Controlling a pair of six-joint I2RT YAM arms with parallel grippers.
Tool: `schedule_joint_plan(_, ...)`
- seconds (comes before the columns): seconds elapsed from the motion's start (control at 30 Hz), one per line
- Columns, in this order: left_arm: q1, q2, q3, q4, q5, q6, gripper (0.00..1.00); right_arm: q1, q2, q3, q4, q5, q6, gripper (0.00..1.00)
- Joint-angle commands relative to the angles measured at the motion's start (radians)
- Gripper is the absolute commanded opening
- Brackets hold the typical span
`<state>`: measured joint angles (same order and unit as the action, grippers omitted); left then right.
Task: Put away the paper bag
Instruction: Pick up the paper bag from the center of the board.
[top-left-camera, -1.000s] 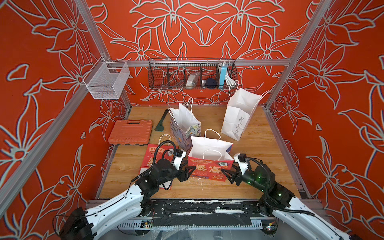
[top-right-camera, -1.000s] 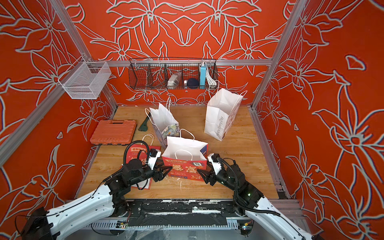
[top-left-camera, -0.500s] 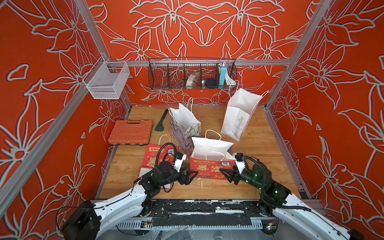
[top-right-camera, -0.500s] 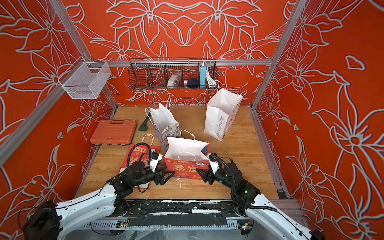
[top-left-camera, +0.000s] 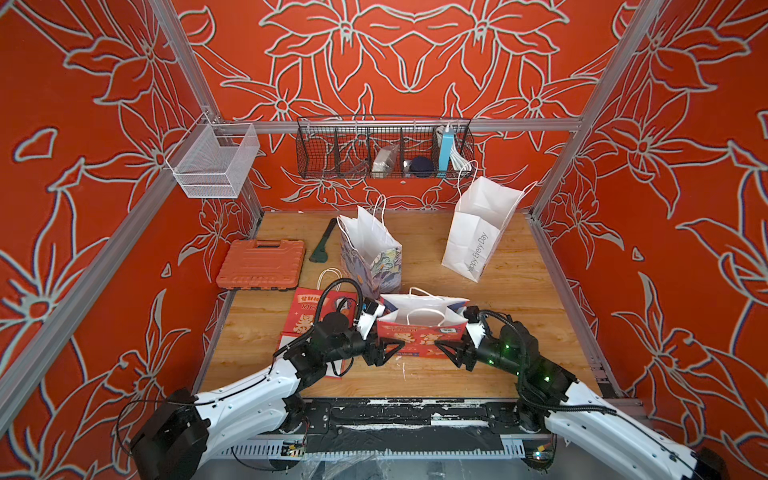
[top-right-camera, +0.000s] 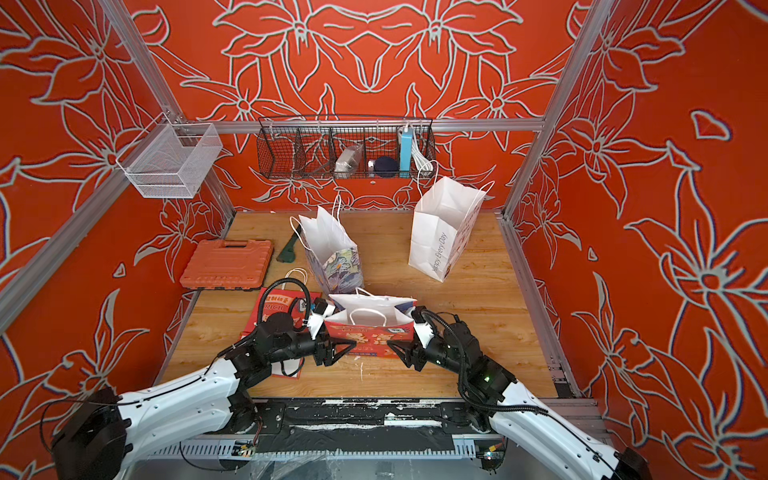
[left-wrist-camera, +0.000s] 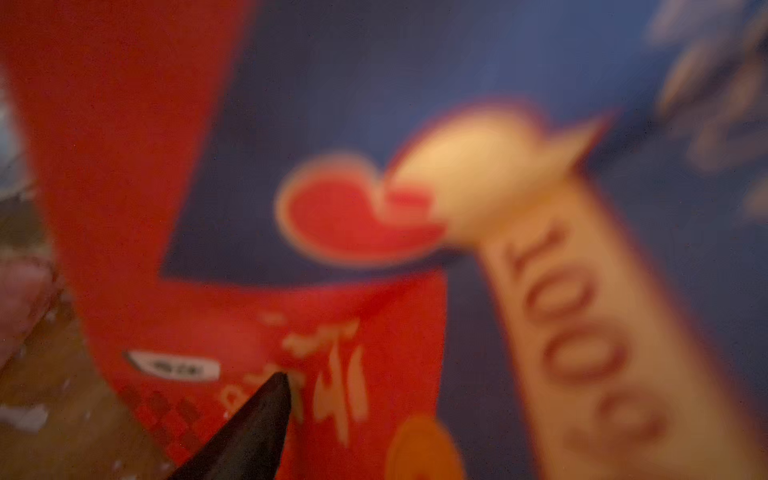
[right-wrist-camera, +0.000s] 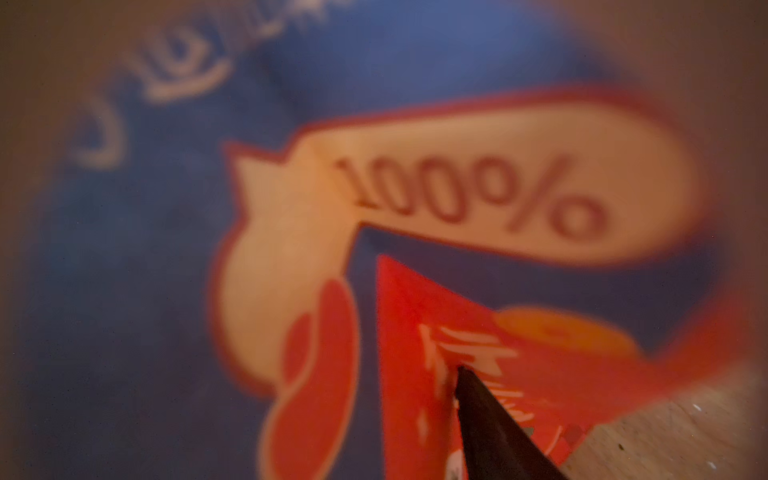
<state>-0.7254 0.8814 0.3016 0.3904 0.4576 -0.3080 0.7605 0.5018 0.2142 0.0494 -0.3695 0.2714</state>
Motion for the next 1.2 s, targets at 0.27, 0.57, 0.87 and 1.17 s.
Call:
schedule_joint_plan(0.27, 0.004, -0.266, 0.030, -0.115, -0.052, 0.051, 0.65, 0.008, 0.024, 0.069, -0.047, -0.030, -0.049, 0.61)
schedule_joint_plan(0.57, 0.013, -0.300, 0.000, -0.196, -0.194, 0.012, 0.48, 0.010, -0.004, 0.183, -0.241, 0.019, -0.053, 0.71)
schedule_joint_plan(0.87, 0.050, -0.287, -0.005, -0.190, -0.162, -0.003, 0.43, 0.008, -0.103, 0.407, -0.562, 0.236, -0.198, 0.84)
schedule_joint_plan(1.17, 0.055, -0.249, 0.000, -0.160, -0.160, -0.021, 0.41, 0.007, 0.015, 0.555, -0.689, 0.076, -0.584, 0.98)
